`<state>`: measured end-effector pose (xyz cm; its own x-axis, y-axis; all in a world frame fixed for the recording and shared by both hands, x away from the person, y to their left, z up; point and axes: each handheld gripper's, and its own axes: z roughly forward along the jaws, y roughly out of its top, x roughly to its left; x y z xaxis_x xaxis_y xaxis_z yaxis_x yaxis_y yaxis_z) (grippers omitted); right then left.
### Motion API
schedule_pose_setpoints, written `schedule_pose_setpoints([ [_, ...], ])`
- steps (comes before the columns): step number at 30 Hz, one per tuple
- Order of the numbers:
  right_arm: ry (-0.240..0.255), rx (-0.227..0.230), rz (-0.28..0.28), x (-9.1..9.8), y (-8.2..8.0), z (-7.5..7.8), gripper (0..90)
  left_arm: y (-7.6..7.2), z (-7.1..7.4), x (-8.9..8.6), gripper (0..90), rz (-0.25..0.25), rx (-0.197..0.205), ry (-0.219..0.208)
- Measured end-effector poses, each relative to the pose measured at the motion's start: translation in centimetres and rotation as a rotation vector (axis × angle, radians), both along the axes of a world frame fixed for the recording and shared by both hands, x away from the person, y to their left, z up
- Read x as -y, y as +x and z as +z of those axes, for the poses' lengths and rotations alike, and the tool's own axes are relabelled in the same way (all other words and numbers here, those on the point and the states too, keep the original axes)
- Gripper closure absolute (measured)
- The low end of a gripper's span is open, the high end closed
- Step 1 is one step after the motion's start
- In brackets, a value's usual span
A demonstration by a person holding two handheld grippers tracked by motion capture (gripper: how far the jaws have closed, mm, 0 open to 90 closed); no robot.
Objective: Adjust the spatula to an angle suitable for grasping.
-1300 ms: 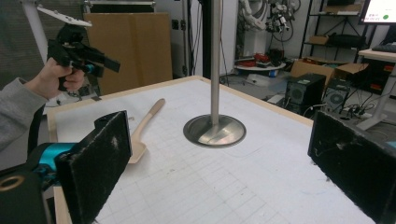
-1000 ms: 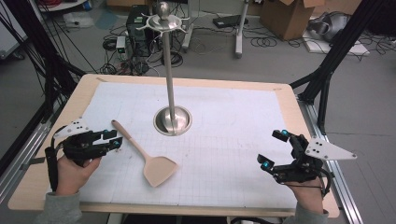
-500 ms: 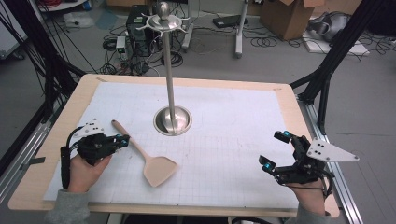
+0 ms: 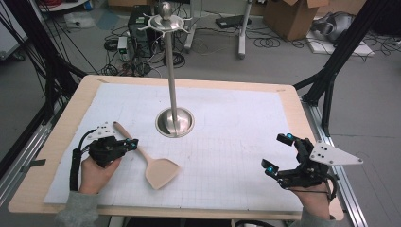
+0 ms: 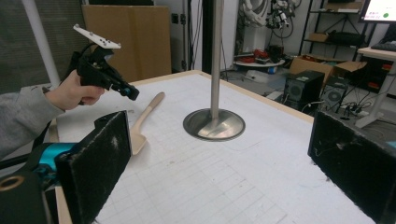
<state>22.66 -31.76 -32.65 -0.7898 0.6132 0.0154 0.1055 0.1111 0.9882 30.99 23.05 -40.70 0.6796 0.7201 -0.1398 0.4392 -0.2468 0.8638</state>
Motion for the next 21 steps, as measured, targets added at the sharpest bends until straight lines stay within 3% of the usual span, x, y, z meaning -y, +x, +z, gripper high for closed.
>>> schedule_pose_setpoints([
  [5, -0.006, -0.002, 0.003, -0.1, 0.1, -0.1, 5.3, 0.6, -0.7, 0.7, 89.2, -0.005, -0.019, 0.034],
  [21, 0.003, -0.006, -0.005, -0.1, 0.2, -0.1, 5.2, 1.5, -1.8, 2.0, 89.2, -0.008, -0.050, 0.077],
])
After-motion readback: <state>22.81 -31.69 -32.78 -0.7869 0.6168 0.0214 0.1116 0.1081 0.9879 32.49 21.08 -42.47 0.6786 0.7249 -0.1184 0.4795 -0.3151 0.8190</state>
